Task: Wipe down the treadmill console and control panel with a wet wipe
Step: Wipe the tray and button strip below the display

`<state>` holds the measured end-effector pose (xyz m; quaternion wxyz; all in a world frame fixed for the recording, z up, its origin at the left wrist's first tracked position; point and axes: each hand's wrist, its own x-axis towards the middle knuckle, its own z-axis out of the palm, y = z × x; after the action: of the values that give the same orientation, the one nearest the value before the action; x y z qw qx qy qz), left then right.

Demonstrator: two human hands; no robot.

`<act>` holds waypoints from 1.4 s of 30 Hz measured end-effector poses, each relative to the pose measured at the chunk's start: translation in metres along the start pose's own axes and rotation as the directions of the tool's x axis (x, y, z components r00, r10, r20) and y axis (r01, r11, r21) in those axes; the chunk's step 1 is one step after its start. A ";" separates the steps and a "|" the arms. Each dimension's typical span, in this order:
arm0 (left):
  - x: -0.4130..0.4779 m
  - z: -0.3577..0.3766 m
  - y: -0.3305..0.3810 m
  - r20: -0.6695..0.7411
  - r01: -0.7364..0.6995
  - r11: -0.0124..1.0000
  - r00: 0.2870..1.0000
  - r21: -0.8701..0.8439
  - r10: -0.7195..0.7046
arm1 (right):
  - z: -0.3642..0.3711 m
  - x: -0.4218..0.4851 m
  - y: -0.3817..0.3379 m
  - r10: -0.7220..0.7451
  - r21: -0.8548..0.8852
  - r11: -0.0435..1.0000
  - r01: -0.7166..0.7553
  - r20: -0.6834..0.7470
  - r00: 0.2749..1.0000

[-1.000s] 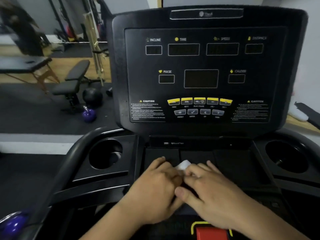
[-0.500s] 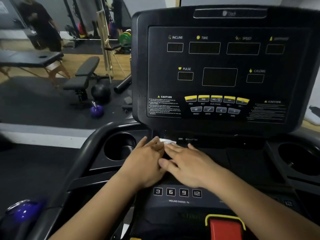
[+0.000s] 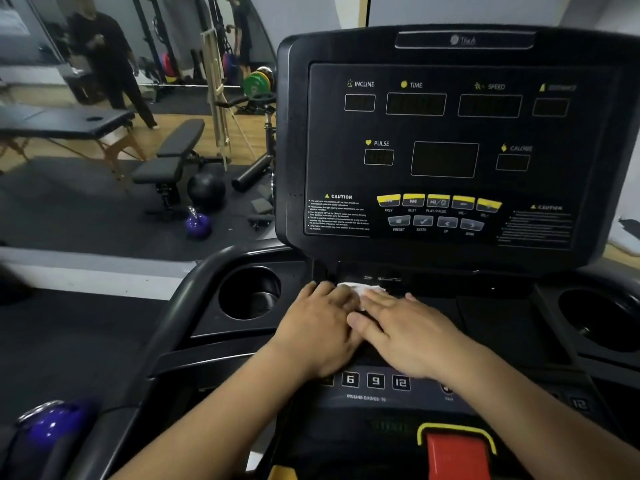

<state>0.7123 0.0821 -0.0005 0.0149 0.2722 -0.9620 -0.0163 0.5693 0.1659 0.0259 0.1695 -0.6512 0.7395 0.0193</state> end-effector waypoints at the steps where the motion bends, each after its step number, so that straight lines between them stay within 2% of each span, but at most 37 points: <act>1: -0.002 -0.001 0.002 -0.007 -0.018 1.000 1.000 -0.010 0.018 | 0.000 -0.005 -0.001 -0.017 0.003 1.000 0.017 0.002 1.000; 5: -0.035 -0.011 0.018 0.046 -0.142 0.988 0.988 -0.058 0.144 | 0.002 -0.045 -0.012 -0.110 -0.025 0.993 0.111 0.031 0.993; 8: -0.030 -0.008 0.018 0.067 -0.077 0.984 0.994 -0.160 0.088 | 0.000 -0.034 -0.004 -0.069 -0.024 0.997 0.070 0.044 0.997; 12: 0.000 -0.002 0.013 0.104 0.014 0.994 0.995 -0.111 -0.002 | 0.000 -0.005 0.003 0.007 0.039 0.999 -0.008 0.016 1.000; 16: -0.023 -0.010 0.019 0.010 -0.098 0.975 0.995 -0.198 0.102 | -0.001 -0.039 -0.002 -0.093 0.066 0.994 0.088 0.066 0.993; 18: -0.032 -0.008 0.020 0.023 -0.099 0.983 0.994 -0.158 0.103 | 0.000 -0.046 0.000 -0.114 0.093 0.990 0.107 0.074 0.991; 22: -0.008 -0.006 0.004 0.076 0.025 1.000 0.997 -0.013 -0.024 | 0.006 -0.007 0.010 -0.051 0.178 0.983 0.046 0.024 0.998; 25: -0.004 -0.007 -0.010 0.036 0.058 0.998 0.998 0.016 -0.058 | 0.009 0.012 0.000 -0.060 0.190 0.980 0.061 -0.012 0.998; 29: -0.019 -0.005 -0.020 -0.006 -0.007 1.000 1.000 0.025 0.007 | 0.013 0.006 -0.022 -0.089 0.139 0.986 0.093 -0.033 0.995; 35: -0.036 -0.010 -0.014 0.019 -0.119 0.985 0.992 -0.128 0.123 | 0.012 -0.041 -0.023 -0.126 0.143 0.981 0.134 -0.065 0.990; 38: -0.026 -0.012 0.005 0.062 -0.194 0.962 0.976 -0.192 0.209 | 0.013 -0.056 -0.009 -0.054 0.070 0.996 0.064 -0.130 0.990; 42: 0.003 -0.001 0.053 0.059 -0.314 0.905 0.937 -0.285 0.344 | 0.014 -0.085 0.024 0.140 -0.006 0.990 -0.143 -0.170 0.976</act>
<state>0.6819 0.1257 0.0029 0.0025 0.1000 -0.9821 -0.1599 0.5569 0.2539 0.0318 0.0983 -0.5978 0.7954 -0.0172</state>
